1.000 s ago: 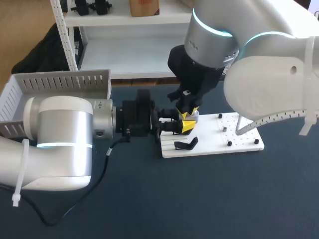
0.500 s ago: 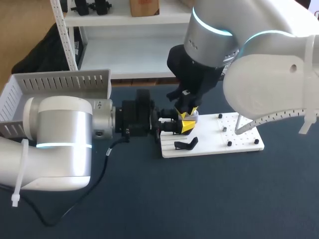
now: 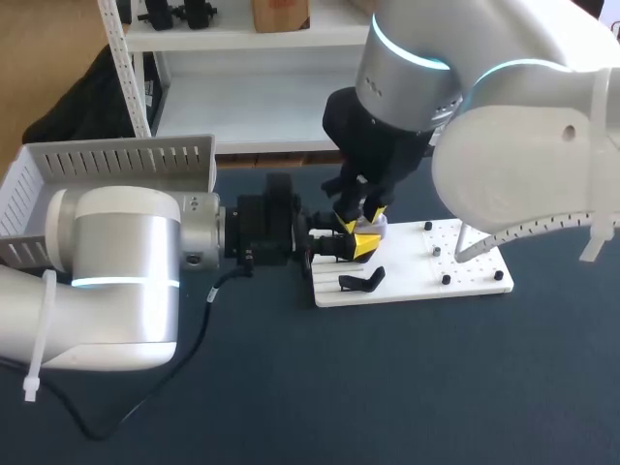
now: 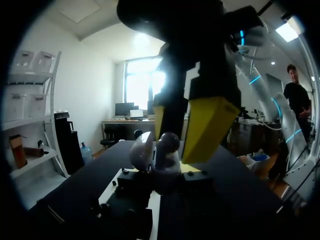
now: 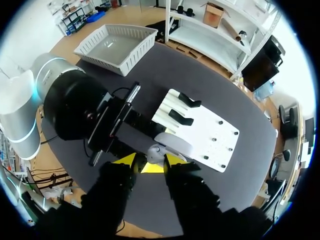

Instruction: Pick up each earbud case from the left stands, insert the matching earbuds, close the lid, and place the case in the box.

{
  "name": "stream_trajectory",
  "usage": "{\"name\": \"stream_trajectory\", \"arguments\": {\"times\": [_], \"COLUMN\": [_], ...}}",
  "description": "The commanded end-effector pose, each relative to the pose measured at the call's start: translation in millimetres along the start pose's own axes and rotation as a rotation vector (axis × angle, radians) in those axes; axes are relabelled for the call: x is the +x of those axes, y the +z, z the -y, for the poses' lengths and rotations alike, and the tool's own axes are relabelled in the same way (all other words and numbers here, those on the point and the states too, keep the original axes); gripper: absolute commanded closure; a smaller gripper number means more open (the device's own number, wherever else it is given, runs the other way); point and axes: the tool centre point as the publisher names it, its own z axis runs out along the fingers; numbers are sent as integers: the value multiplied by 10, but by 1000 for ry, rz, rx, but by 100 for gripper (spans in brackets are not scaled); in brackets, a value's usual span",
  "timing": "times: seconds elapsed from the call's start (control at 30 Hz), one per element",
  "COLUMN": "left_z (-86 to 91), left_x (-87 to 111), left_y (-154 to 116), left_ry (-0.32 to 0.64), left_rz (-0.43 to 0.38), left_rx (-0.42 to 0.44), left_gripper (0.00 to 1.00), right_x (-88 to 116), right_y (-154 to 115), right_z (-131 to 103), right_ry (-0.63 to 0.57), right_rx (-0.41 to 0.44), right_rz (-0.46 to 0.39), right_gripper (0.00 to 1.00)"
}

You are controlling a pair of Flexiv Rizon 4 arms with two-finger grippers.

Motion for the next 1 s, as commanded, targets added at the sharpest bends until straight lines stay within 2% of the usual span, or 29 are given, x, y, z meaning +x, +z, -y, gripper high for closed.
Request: {"name": "stream_trajectory", "arguments": {"times": [0.03, 0.43, 0.67, 1.0], "left_z": [1, 1, 1, 1], "left_x": [14, 14, 14, 14], "left_y": [13, 13, 13, 13], "left_ry": [2, 2, 2, 2], "left_rz": [4, 4, 4, 4], "left_rx": [-3, -3, -3, -3], "left_gripper": [100, 100, 100, 100], "right_x": [-6, -4, -7, -219], "right_y": [-17, -51, -231, -348], "right_z": [-16, 15, -16, 118], "right_ry": [3, 7, -3, 37], "right_rx": [7, 20, 35, 71], "right_rz": [3, 1, 33, 96], "right_gripper": [65, 64, 63, 63]}}
